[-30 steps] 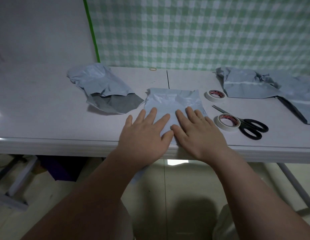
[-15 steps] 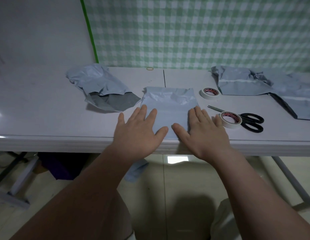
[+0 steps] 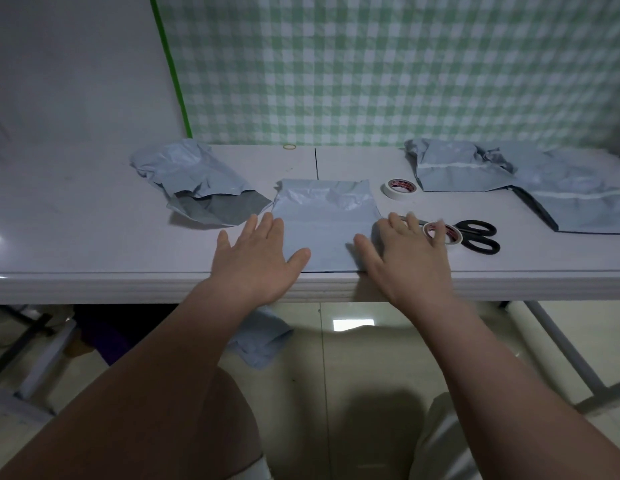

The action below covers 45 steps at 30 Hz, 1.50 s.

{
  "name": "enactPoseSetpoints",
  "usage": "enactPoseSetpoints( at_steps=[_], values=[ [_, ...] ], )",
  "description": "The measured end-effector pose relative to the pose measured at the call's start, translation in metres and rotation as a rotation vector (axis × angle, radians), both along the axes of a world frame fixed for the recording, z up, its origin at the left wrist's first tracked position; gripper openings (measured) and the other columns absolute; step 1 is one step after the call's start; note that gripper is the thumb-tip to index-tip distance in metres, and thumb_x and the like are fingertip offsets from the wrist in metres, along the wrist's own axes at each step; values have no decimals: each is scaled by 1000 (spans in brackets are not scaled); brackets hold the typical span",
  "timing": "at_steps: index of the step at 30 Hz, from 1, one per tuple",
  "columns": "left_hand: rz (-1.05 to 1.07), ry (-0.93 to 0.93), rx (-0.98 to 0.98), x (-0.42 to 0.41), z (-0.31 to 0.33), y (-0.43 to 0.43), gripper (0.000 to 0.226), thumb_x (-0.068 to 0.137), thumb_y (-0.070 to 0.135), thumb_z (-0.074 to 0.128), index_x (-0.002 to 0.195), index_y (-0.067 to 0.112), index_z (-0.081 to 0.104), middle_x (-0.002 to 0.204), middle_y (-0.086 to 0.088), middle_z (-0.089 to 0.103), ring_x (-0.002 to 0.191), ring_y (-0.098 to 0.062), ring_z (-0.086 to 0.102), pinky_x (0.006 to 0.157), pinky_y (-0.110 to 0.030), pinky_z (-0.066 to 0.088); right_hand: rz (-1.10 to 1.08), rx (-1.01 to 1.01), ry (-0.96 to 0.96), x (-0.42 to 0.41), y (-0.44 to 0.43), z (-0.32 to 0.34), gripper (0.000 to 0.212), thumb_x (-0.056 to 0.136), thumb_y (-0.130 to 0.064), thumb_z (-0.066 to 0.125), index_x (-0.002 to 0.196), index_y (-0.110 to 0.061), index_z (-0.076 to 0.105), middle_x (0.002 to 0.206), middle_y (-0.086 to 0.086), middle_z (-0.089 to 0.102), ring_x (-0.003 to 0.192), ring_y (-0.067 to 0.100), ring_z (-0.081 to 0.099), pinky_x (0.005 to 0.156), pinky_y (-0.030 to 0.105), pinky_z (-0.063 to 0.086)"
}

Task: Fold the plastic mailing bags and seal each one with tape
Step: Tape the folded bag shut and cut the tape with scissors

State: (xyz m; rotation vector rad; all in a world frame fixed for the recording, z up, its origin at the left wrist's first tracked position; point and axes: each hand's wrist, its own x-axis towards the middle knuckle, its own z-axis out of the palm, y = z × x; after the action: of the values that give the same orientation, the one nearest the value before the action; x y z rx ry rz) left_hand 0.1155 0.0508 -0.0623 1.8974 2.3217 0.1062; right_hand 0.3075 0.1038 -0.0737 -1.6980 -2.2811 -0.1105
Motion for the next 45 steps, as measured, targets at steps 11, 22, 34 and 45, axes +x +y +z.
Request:
enactPoseSetpoints(
  at_steps=[11, 22, 34, 45],
  values=[
    [-130, -104, 212, 34, 33, -4, 58, 100, 44, 27, 152, 22, 14, 160, 3, 7, 147, -17, -2, 116, -47, 1, -269, 75, 311, 46, 11, 14, 26, 94, -29, 50, 101, -9, 65, 95, 13, 68, 94, 33, 58, 69, 33, 37],
    [-246, -866, 433, 63, 50, -14, 40, 92, 18, 60, 130, 29, 56, 122, 11, 61, 92, 6, 62, 86, -7, 43, 467, -681, 1391, 28, -29, 40, 7, 87, -19, 60, 88, -12, 62, 91, -1, 64, 94, 10, 60, 91, 31, 49],
    [-147, -1410, 400, 58, 43, -29, 14, 94, 6, 55, 102, 5, 66, 98, -12, 68, 69, -13, 69, 62, -18, 54, 453, -874, 1664, 16, -49, 44, 25, 82, -30, 53, 97, -14, 66, 98, -2, 68, 88, 11, 62, 63, 21, 48],
    [-46, -1350, 334, 58, 40, -34, 21, 94, 17, 57, 111, 28, 63, 80, 3, 67, 70, -10, 65, 58, -24, 51, 447, -820, 1526, 4, -53, 44, 29, 85, -34, 55, 98, -10, 66, 88, 7, 66, 74, 13, 55, 58, 24, 36]
  ],
)
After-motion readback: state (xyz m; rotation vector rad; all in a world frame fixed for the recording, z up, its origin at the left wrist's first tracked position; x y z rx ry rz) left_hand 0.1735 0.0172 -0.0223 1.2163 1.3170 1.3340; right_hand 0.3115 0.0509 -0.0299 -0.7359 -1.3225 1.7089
